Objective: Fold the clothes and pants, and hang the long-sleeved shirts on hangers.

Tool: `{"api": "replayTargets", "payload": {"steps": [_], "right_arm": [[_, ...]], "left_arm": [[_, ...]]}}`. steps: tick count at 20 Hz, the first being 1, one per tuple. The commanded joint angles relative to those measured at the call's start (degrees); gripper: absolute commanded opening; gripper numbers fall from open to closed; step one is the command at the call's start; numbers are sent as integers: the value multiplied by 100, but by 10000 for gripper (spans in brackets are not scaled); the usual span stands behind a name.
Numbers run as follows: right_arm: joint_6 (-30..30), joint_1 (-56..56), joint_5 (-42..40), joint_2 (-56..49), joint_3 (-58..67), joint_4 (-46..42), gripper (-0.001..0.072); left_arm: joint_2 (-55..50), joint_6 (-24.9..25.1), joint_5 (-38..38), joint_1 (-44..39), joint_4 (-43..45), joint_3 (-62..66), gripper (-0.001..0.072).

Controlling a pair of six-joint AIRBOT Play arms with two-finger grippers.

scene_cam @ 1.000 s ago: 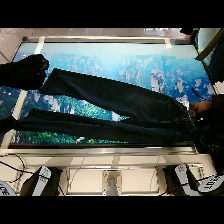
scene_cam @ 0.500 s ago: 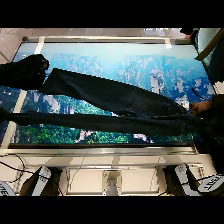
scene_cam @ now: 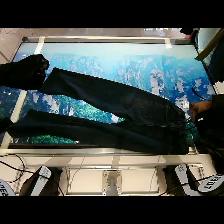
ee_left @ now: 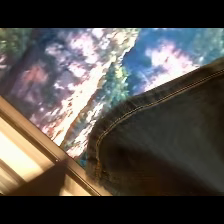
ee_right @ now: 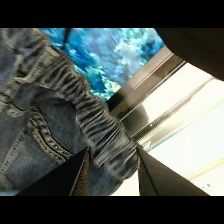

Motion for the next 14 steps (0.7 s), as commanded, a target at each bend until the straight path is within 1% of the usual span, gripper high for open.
{"api": "replayTargets", "payload": {"steps": [1,2,3,4,5,7,8,11,12,14], "right_arm": [[393,2,181,4,929,-24,345],[487,4,205,9,1305,92,345],[520,4,205,15,1609,354,345],[518,9,199,15,1849,774,344],[487,9,177,15,2015,1377,344],[245,11,52,13,2092,2594,345],[162,63,22,9,2092,2920,344],[162,573,-4,9,2092,3023,345],[162,802,-26,9,2092,3023,345],[160,1327,-184,9,2092,3012,344]], "left_arm": [[7,-376,-164,0,72,426,711],[24,-586,-164,0,37,660,712],[42,-756,-142,0,-210,918,711],[42,-739,-109,-2,-621,1132,710],[31,-667,33,-33,-1161,1279,711],[-74,0,205,-232,-1891,1329,710],[-214,42,90,-385,-2092,1329,710],[-894,61,-181,-999,-2796,1331,710],[-1191,111,-116,-1283,-3080,1331,710],[-1727,114,466,-1792,-3840,1331,710]]}}
